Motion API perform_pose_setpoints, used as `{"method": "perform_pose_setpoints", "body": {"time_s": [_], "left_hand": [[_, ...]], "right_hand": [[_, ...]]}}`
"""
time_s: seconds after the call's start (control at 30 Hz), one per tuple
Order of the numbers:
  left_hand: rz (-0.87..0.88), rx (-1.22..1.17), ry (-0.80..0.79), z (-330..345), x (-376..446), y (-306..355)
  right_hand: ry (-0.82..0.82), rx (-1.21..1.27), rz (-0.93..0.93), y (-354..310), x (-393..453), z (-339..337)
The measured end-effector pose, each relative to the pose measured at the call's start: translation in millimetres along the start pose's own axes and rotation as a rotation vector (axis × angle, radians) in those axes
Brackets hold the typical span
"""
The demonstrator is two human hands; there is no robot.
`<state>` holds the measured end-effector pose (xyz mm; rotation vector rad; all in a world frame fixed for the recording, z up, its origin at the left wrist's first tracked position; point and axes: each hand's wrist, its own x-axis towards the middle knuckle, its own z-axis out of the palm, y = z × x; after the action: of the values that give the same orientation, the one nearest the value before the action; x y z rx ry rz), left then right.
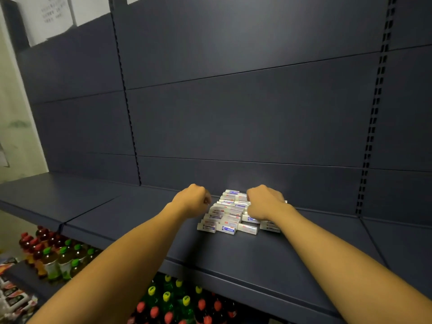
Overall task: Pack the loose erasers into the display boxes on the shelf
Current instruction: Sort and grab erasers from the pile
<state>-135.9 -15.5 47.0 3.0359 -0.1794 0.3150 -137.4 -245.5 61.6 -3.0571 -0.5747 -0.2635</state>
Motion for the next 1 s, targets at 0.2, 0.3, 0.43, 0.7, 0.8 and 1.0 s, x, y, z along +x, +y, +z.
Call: {"method": "perform_pose_setpoints", "body": {"time_s": [0.2,0.3,0.43,0.7,0.8,1.0], "left_hand": [[0.121,0.035,-0.011,11,13,-23],[0.194,-0.007,-0.015,17,15,-26],[0.290,-0.084,-0.016,27,17,-28],[0.371,-0.161,-0.074,42,28,-39],[0.368,-0.171,-0.090,47,32,-42],[0.381,-0.142,-0.076,49,30,-48]], "right_hand": [[0.091,-0.093,-0.076,-26,10,16],[0.160,-0.045,-0.080,-38,11,28],[0.214,-0.026,-0.087,-53,5,38],[0.127,-0.028,-0.034,-65,-4,33],[0.108,-0.023,-0.012,-68,-9,35],[0.065,0.001,0.037,-70,-11,38]]}}
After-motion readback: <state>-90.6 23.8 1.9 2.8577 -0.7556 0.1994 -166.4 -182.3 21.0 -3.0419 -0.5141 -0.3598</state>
